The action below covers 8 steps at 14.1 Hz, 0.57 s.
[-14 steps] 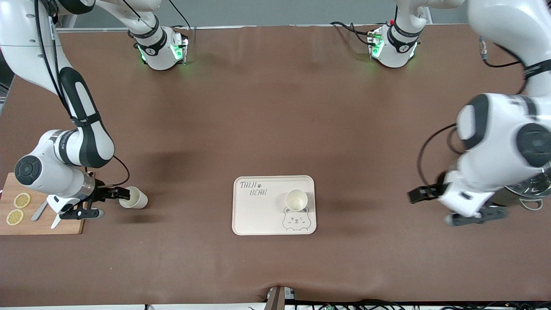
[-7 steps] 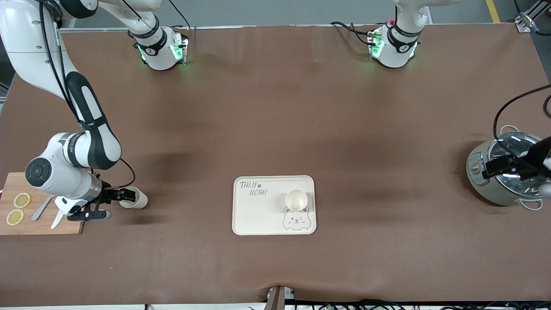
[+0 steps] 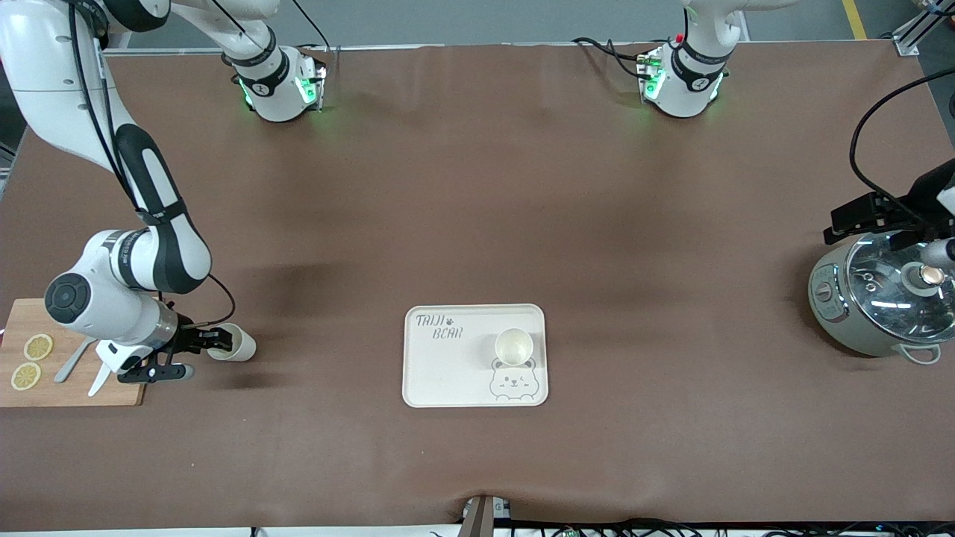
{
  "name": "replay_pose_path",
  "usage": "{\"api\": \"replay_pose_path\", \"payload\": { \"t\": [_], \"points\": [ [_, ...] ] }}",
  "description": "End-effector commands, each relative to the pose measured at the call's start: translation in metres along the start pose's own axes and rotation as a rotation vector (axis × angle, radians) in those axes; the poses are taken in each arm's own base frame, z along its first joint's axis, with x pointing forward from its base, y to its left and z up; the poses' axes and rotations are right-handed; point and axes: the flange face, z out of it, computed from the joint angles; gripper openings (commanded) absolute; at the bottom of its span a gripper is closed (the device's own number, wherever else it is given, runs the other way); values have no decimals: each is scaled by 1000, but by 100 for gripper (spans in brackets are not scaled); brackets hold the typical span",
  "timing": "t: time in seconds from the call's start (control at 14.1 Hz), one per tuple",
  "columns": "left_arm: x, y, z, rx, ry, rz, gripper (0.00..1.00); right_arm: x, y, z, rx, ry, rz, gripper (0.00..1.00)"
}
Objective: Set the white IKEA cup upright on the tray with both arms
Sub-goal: 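Grasp the white cup by the cutting board with the right gripper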
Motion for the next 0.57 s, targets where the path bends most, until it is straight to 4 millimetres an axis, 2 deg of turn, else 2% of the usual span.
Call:
{"api": "replay_pose_path", "payload": {
  "t": [0.0,0.14,0.42,0.5],
  "points": [
    [-2,0,-4,-10,22,1,100,0,-1,-1,-1,-1,-25,47],
    [-7,-4,-9,-13,22,0,100,0,-3,-1,-1,-2,-29,34],
    [-12,-11,-14,-4,11,-9,100,1,-3,-3,-1,1,-93,1],
    [-13,-12,-15,-5,11,-8,100,1,-2,-4,-1,2,-104,0]
  ]
}}
